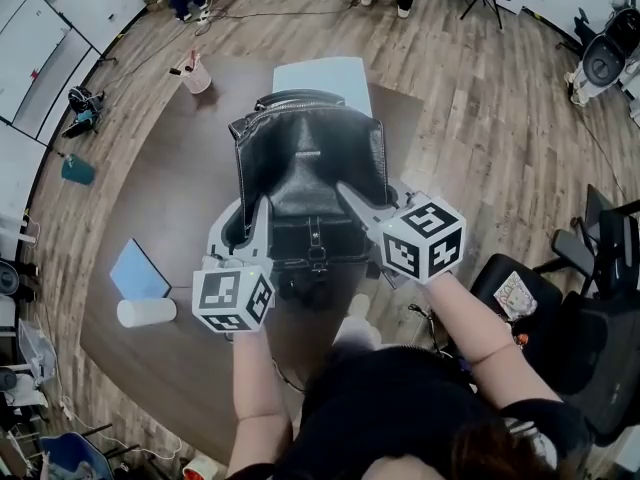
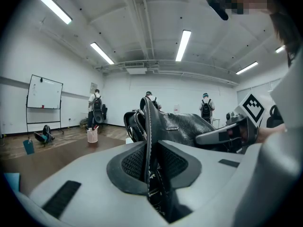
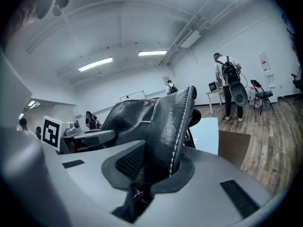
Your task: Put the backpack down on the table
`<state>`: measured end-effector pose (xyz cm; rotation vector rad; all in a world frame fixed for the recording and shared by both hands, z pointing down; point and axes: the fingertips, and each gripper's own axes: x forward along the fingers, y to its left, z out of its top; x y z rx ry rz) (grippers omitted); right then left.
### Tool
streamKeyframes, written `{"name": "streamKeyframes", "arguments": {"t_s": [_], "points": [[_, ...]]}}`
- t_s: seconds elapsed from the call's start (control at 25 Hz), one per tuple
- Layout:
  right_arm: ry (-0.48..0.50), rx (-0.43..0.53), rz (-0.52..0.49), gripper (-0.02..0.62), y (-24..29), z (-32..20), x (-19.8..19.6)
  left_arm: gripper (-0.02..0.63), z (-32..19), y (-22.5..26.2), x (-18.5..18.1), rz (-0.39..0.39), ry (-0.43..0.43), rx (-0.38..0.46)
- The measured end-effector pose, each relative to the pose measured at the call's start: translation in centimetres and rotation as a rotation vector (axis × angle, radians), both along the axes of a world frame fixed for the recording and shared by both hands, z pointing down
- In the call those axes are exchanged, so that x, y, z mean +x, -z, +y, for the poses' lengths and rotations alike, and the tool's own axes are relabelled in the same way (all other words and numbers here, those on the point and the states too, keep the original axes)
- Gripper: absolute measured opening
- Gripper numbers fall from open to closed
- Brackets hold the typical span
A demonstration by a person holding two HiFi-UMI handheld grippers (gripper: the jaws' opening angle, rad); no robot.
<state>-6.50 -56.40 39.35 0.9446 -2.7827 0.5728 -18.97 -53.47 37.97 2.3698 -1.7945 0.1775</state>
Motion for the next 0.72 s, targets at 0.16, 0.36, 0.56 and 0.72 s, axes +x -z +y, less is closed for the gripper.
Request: {"name": "streamKeyframes", "arguments": {"t_s": [0.16,0.36,0.56,0.72], "points": [[-0.017,-0.020,0.007,0.063,-1.1,-1.1,-0.1,0.083,-1.4,-1.2,-0.2,0.006,-0.007,-0.023],[-0.023,-0.039,-0.006,0.063,-2.0,-1.9,-0.2,0.087,-2.5,-2.2,-0.6,0.002,-0.003,-0.036],[-0.025,-0.070,-0.028,0.066,-2.9,-2.4,-0.4,0.106,-3.3,-3.4,-1.0,0.016,0.004,-0.068],[-0.030,-0.089,-0.038,0.075,-3.9,-2.6,-0.3,0.124,-3.5,-4.4,-1.3,0.022,0.017,-0.090]]}}
